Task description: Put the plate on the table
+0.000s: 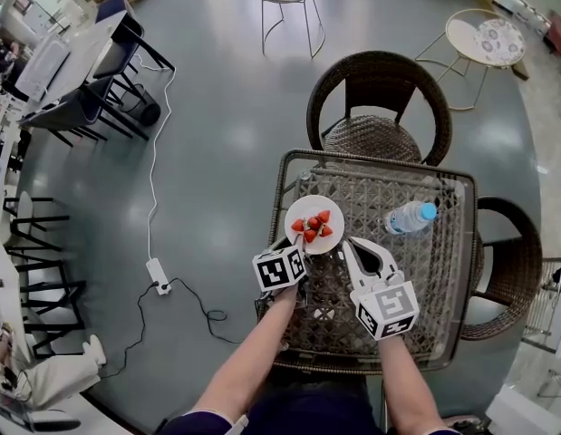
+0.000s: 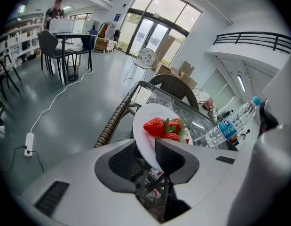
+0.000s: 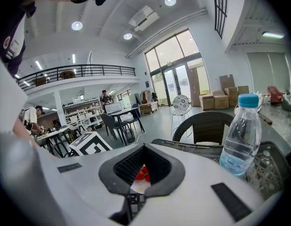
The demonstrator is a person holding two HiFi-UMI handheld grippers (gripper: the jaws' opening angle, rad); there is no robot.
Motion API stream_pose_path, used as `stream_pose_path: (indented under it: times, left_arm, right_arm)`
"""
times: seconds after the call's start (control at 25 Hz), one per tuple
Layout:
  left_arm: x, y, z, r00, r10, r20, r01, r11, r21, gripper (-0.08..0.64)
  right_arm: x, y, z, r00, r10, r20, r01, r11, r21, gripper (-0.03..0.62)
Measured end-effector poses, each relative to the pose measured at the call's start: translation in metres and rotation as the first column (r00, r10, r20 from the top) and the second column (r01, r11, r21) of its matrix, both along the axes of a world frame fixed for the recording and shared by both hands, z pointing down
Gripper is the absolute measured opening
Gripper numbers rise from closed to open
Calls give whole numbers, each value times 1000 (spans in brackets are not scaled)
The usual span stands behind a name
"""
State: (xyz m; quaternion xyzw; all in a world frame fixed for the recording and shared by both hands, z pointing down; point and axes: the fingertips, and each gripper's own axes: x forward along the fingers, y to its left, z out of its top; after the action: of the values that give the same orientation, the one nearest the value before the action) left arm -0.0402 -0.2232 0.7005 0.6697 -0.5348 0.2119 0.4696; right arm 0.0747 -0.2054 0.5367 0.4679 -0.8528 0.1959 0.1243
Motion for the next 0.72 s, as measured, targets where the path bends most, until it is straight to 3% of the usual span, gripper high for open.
stream_pose_path:
  times: [0.36,0.72]
  left_arm:
    - [-2,-6,1,990,73,123,-81,994,67,139]
    - [-7,-11,-22,969,119,214,-155,975,159,141]
  right_arm:
    - [2,14,2,1000,21,-6,-21,1000,-2,6]
    - [7,19,-7,999,48,-10,-48,999,11,6]
